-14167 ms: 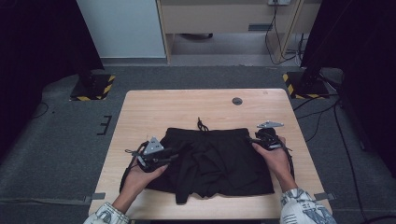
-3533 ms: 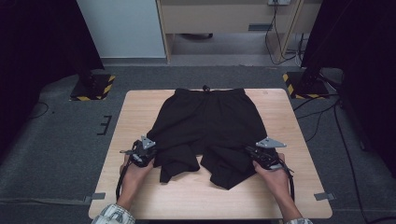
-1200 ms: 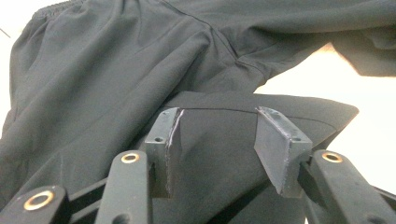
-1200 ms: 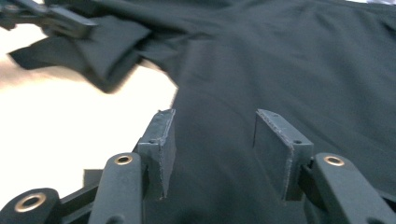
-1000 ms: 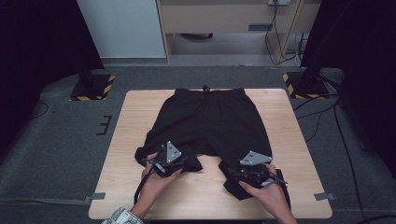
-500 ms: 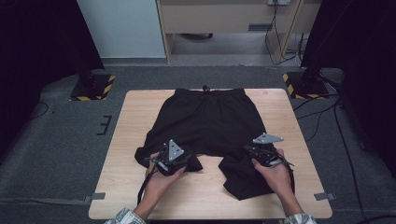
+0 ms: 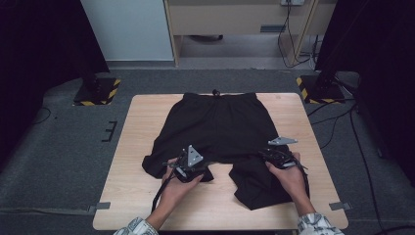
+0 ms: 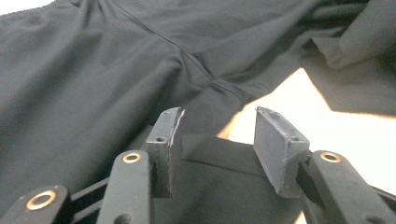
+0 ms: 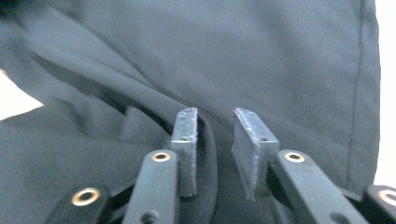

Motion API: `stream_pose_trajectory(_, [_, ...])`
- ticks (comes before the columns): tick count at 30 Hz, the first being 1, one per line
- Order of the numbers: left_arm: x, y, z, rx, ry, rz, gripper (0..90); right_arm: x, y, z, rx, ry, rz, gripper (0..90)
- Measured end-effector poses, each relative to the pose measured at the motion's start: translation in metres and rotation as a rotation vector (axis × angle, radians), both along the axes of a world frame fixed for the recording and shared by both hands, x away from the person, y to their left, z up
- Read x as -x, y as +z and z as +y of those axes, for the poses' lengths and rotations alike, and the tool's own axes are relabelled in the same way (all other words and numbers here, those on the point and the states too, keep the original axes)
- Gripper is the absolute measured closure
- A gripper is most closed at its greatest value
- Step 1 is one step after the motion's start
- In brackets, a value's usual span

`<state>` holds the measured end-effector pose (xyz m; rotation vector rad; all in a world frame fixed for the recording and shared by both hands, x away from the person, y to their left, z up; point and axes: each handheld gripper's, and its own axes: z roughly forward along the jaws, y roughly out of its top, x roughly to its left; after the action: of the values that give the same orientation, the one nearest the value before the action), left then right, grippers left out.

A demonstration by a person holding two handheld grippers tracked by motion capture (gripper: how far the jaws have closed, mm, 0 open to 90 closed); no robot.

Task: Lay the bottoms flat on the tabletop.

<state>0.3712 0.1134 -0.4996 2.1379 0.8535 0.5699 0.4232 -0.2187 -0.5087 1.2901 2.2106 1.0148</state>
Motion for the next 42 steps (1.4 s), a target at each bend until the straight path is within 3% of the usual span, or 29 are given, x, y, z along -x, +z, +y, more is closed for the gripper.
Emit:
stream_pose_trajectory(4, [0.004,-0.001,-0.004,-0.017,-0.014,-0.007,51.2,0.014,0.027,0.005,-0.042,0.007,-0.067,60.6])
stream_pose_trajectory(9, [0.005,0.004,-0.002,0.001,-0.014,-0.019,51.5,0.035,0.047,0.027,-0.059,0.093,-0.108,71.6])
stream_pose_trajectory(13, [0.002,0.004,0.000,0.006,-0.004,-0.013,51.6,0.043,0.041,0.049,-0.044,0.164,-0.076,70.4])
stream_pose_trajectory(16, [0.000,0.005,0.002,0.021,-0.002,-0.010,51.6,0.042,0.031,0.059,-0.010,0.178,-0.052,56.2])
stream_pose_trajectory(22, [-0.004,0.013,0.007,0.055,-0.005,-0.011,51.8,0.047,0.018,0.051,0.053,0.160,-0.007,47.8])
stream_pose_trajectory(25, [-0.005,0.013,0.006,0.065,-0.013,0.001,51.8,0.057,0.014,0.041,0.070,0.175,0.017,57.1])
stream_pose_trajectory(29, [-0.007,0.009,-0.002,0.040,-0.052,0.025,51.7,0.069,0.003,0.028,0.066,0.191,0.062,71.1])
stream_pose_trajectory(32, [-0.014,0.008,-0.010,0.023,-0.078,0.030,51.7,0.070,-0.002,0.021,0.058,0.201,0.074,86.4])
stream_pose_trajectory(35, [-0.024,0.007,-0.015,0.020,-0.085,0.049,51.6,0.071,0.001,0.015,0.045,0.206,0.077,88.6])
stream_pose_trajectory(42, [-0.043,-0.003,-0.025,-0.001,-0.096,0.067,50.3,0.078,0.024,-0.004,-0.081,0.210,-0.006,88.4])
